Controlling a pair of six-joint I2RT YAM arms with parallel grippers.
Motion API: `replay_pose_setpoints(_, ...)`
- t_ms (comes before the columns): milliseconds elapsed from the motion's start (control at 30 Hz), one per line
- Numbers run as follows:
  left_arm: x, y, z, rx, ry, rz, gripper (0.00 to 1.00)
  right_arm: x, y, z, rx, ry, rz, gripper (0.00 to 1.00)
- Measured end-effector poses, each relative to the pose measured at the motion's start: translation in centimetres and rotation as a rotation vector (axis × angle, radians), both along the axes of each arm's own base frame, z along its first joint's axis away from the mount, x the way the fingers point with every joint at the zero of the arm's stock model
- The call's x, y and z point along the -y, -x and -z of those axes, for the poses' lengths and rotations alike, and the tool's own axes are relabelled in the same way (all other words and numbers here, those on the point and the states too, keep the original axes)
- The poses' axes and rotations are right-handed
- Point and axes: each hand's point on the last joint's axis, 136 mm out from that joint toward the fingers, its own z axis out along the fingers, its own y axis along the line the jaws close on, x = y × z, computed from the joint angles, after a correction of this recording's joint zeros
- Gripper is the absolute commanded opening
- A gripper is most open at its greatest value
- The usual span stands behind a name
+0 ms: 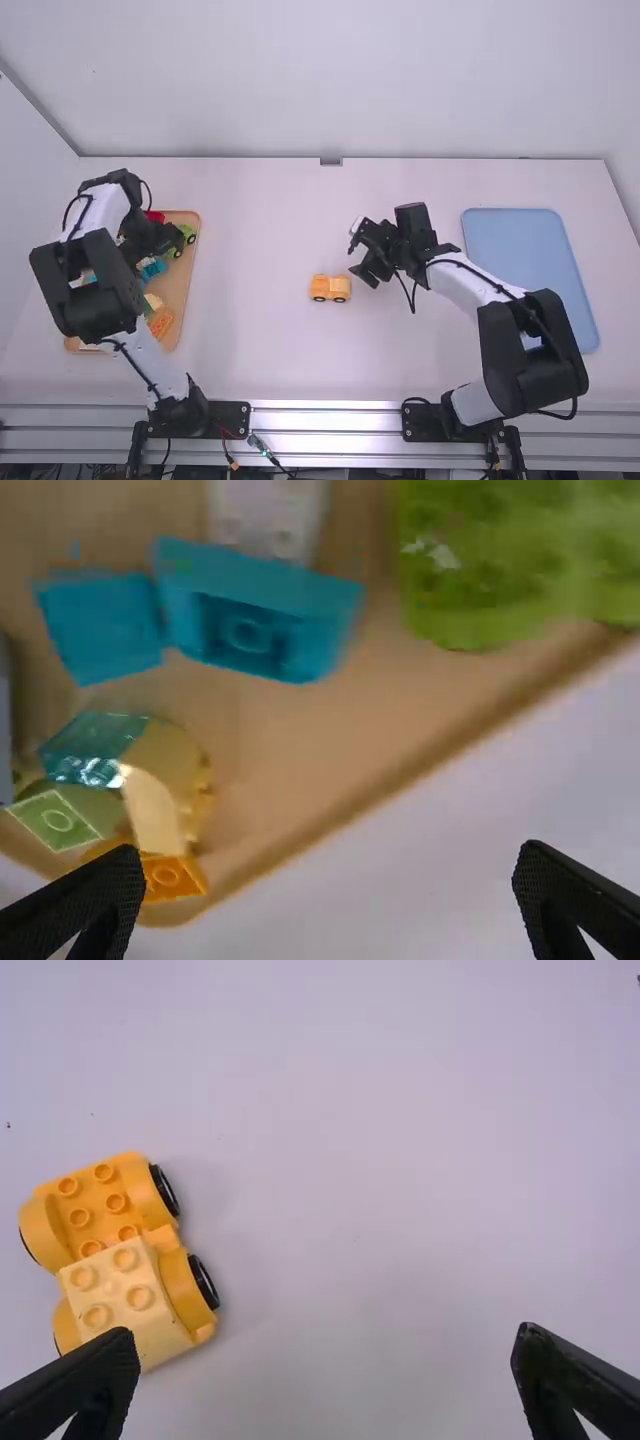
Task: Assemble lego blocks to make yellow taxi
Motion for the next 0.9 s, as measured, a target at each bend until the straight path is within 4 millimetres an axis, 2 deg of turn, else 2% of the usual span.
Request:
replay_pose_setpoints(67, -1.3, 1.3, 1.2, -0.014, -0.010, -0.073, 0.99, 0.0, -0.2, -0.1, 0.009, -0.002, -0.001, 0.99)
replay_pose_setpoints(133, -1.6, 1.8, 1.9, -0.020, -0.005, -0.100, 0.99, -0.1, -0.2, -0.2, 0.013, -0.003, -0.001, 0.99)
replay_pose_setpoints(200, -1.5, 2.3, 2.5, -0.020, 0.017, -0.108, 0.88, -0.1, -0.3, -0.2, 0.016, -0.004, -0.002, 0.99)
replay_pose_setpoints(233, -1.3, 2.6, 3.1, -0.015, 0.043, -0.099, 0.71, -0.1, -0.4, -0.3, 0.022, -0.006, -0.001, 0.99)
replay_pose_setpoints(267, -1.1, 2.7, 3.3, -0.010, 0.058, -0.085, 0.66, -0.1, -0.5, -0.4, 0.028, -0.008, -0.001, 0.99)
replay_pose_setpoints(300, -1.1, 2.7, 3.5, 0.000, 0.074, -0.084, 0.54, -0.2, -0.6, -0.5, 0.034, -0.009, -0.002, 0.99)
replay_pose_setpoints(333, -1.1, 2.7, 3.5, 0.003, 0.080, -0.083, 0.52, -0.2, -0.6, -0.5, 0.035, -0.010, -0.002, 0.99)
replay_pose_setpoints(367, -1.0, 2.7, 3.5, 0.008, 0.087, -0.080, 0.42, -0.2, -0.6, -0.5, 0.036, -0.010, -0.002, 0.99)
replay_pose_setpoints(767, -1.2, 4.4, 3.3, -0.054, 0.090, -0.116, 0.60, -0.2, -0.6, -0.5, 0.036, -0.009, -0.002, 0.99)
replay_pose_setpoints(900, -1.5, 4.5, 3.1, -0.060, 0.065, -0.127, 0.61, -0.2, -0.6, -0.5, 0.035, -0.010, -0.001, 0.99)
